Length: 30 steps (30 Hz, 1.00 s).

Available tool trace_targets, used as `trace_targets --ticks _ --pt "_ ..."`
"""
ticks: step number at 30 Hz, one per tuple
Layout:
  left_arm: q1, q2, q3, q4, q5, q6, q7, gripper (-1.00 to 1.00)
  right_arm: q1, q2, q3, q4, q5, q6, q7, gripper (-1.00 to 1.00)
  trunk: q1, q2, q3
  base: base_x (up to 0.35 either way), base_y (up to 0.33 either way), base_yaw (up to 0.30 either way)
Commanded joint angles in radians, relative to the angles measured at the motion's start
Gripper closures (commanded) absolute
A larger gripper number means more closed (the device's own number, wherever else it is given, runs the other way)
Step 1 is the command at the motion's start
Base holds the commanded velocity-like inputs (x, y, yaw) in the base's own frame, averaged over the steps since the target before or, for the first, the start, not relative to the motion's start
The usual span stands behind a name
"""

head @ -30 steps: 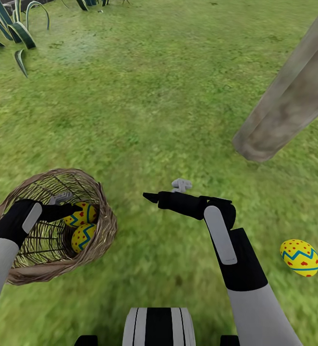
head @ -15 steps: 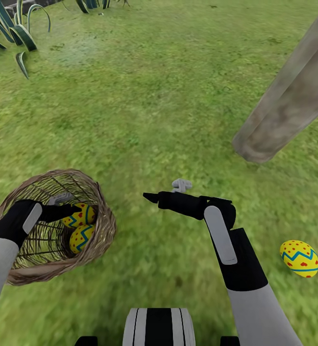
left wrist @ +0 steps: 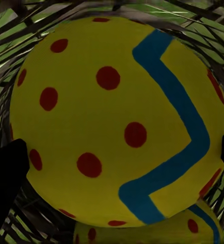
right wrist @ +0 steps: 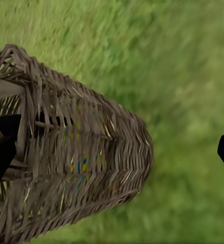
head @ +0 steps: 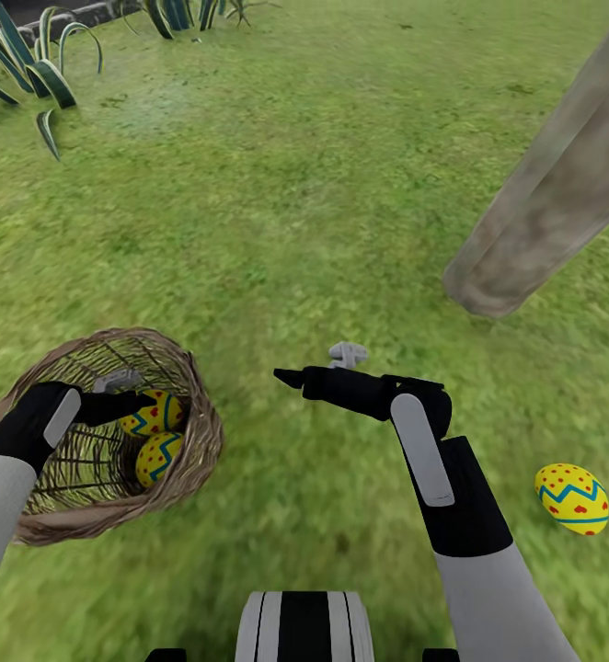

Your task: Take the three Easter eggs out of the wicker basket on the lawn in the garden, then place them on the lawn next to a single tree (choose any tree) so that all three eggs are next to the same tree and none are left in the basket.

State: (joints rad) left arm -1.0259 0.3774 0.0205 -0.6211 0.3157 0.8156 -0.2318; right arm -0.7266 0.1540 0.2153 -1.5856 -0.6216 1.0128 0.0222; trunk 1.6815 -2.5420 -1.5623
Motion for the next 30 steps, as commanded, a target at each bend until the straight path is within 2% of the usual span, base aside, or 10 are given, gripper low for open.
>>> trace_targets --ticks 1,3,15,23,30 --pt "0.0 0.0 0.003 -0.001 -0.003 0.008 -0.004 1.0 -0.001 0.001 -0.001 -0.001 0.003 0.004 0.002 -1.0 -0.001 0.0 0.003 0.0 0.0 0.0" --pt "0.0 0.0 0.001 -0.001 -0.004 0.013 -0.004 1.0 -0.001 0.001 -0.001 -0.001 0.003 0.004 0.002 -1.0 -0.001 0.001 0.011 0.0 0.0 0.0" --pt "0.0 0.0 0.002 -0.004 -0.003 0.016 -0.001 1.0 -0.001 0.002 -0.001 -0.001 0.003 0.004 0.002 -1.0 -0.001 0.001 0.011 -0.035 0.0 0.0" --pt "0.0 0.001 0.002 -0.005 -0.004 0.016 -0.001 1.0 -0.001 0.003 0.0 -0.001 0.003 0.004 0.002 -1.0 -0.003 0.001 0.027 -0.021 0.0 0.0" --pt "0.0 0.002 0.002 -0.005 -0.004 0.016 -0.001 1.0 -0.001 0.003 0.001 -0.001 0.002 0.004 0.002 -1.0 -0.006 0.003 0.05 -0.015 0.0 0.0"
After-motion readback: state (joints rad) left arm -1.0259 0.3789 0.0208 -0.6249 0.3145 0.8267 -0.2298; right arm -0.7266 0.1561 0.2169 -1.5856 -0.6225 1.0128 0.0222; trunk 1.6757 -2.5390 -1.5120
